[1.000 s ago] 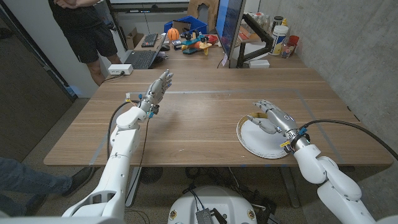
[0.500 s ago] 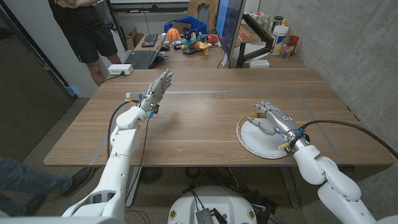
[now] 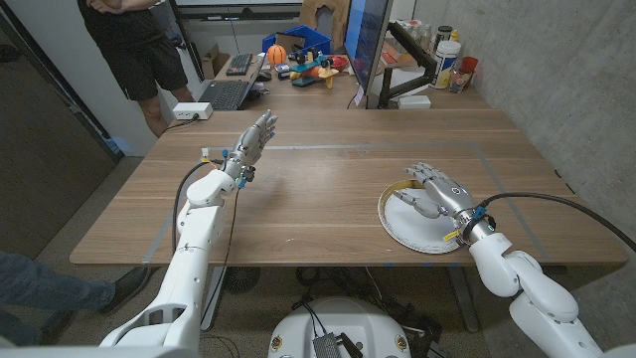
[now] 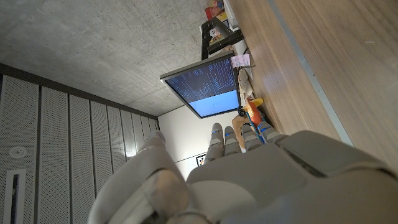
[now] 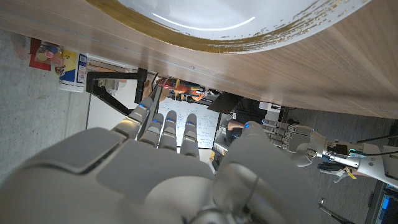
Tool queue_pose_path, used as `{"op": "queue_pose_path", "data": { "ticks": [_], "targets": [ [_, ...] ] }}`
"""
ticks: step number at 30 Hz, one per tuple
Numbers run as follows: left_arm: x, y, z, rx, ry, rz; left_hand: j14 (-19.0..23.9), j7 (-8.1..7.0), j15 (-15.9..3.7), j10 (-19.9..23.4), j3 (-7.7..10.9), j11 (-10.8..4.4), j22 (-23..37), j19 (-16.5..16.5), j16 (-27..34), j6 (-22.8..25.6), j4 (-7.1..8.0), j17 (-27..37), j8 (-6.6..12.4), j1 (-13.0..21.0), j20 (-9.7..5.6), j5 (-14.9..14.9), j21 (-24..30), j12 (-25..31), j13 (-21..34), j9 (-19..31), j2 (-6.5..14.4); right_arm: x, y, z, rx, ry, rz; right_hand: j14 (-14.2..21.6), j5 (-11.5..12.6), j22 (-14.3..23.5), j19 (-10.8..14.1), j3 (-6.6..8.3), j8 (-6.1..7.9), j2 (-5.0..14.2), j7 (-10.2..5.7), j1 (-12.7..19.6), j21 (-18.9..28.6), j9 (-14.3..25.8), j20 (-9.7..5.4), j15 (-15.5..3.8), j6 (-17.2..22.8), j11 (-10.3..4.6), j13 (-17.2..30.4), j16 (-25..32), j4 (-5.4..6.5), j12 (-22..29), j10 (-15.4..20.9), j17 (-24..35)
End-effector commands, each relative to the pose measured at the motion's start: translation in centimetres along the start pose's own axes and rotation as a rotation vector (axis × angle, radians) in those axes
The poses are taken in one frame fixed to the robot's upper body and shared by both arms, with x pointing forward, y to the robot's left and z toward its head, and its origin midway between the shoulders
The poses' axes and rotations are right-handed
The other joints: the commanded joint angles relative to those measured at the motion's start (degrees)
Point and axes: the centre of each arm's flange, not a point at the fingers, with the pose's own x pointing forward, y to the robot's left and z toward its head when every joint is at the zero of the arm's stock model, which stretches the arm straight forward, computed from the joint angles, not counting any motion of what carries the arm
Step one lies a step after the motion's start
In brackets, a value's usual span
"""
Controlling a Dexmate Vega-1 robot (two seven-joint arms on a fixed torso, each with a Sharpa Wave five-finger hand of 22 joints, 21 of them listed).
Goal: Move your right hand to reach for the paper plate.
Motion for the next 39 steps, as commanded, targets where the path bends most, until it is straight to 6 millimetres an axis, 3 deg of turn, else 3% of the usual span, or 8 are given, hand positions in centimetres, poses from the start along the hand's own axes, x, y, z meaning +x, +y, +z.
{"op": "queue_pose_path", "data": {
  "ticks": [1,39],
  "targets": [
    [0.2,-0.1,-0.1,0.000,0.002,-0.002,-0.28,-0.04,0.11,0.02,0.09,0.03,0.16,-1.49,0.17,0.28,-0.42,0.15,-0.18,0.17,0.44,-0.24,-0.22,-0.07,-0.02,0.18,0.48,-0.1,0.6,0.0,-0.043,0.009,0.020,-0.19,0.26,0.17,-0.27,0.28,0.06,0.45,-0.32,-0.15,-0.46,0.11,-0.05,-0.51,0.51,-0.25,-0.05,-0.12,-0.28,-0.17,0.09,-0.04],
    [0.1,0.0,-0.5,-0.002,0.012,-0.003,-0.29,0.14,0.12,0.09,0.10,0.07,0.19,-1.26,0.16,0.66,-0.76,0.15,-0.16,-0.03,0.48,-0.27,-1.11,-0.10,-0.01,0.19,0.61,0.3,2.2,0.3,-0.083,0.023,0.083,-0.15,0.44,0.19,-0.22,0.24,0.05,0.73,-0.38,-0.11,-1.49,0.13,-0.22,-0.60,0.77,-0.39,-0.04,-0.09,-0.47,-0.39,0.29,-0.19]
  ]
}}
